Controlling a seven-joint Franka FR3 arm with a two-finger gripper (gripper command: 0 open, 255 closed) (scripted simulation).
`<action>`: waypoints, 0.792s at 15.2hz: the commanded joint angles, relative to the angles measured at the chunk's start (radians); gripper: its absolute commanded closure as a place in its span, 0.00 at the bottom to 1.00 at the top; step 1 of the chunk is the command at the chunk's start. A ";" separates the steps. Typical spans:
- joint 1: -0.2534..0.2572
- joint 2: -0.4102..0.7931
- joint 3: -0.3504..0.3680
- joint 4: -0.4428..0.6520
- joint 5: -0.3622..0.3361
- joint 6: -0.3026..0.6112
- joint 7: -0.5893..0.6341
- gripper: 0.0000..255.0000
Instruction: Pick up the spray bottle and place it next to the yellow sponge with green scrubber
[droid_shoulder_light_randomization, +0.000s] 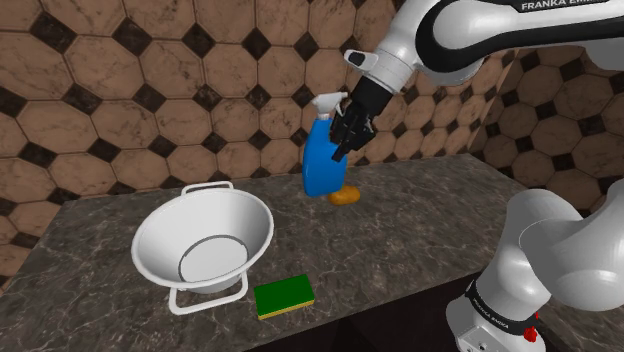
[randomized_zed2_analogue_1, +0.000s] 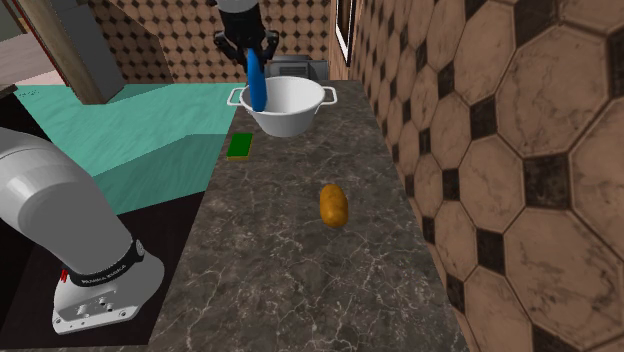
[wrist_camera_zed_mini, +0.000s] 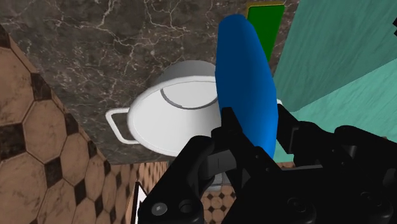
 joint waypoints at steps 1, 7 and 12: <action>0.001 0.000 -0.003 -0.028 0.004 0.027 -0.011 1.00; 0.008 0.017 -0.013 -0.094 0.021 0.107 -0.043 1.00; 0.018 0.039 -0.023 -0.144 0.040 0.176 -0.073 1.00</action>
